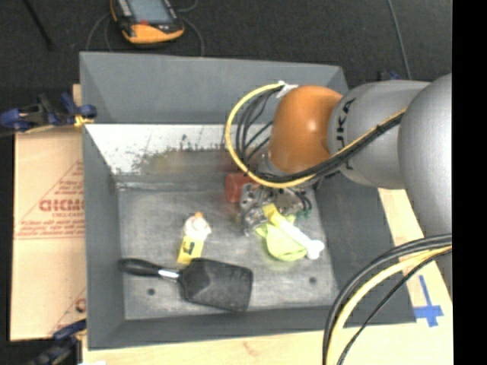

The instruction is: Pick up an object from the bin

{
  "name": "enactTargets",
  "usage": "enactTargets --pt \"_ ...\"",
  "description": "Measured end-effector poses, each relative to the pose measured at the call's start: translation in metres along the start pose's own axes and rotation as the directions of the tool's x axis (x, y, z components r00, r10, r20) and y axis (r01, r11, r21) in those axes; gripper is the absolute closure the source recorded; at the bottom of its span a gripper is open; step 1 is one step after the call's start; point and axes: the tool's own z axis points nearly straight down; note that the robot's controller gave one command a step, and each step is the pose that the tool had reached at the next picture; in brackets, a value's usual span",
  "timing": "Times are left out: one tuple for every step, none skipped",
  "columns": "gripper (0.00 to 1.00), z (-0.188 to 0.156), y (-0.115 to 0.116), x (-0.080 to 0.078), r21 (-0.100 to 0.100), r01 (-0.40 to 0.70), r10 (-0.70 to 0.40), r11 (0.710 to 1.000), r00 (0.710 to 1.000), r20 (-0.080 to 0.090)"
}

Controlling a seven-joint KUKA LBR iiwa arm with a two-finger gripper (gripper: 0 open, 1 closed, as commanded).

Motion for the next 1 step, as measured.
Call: enactTargets --pt "1.0 0.0071 -0.037 0.0444 0.002 0.104 -0.104 0.995 0.995 -0.002"
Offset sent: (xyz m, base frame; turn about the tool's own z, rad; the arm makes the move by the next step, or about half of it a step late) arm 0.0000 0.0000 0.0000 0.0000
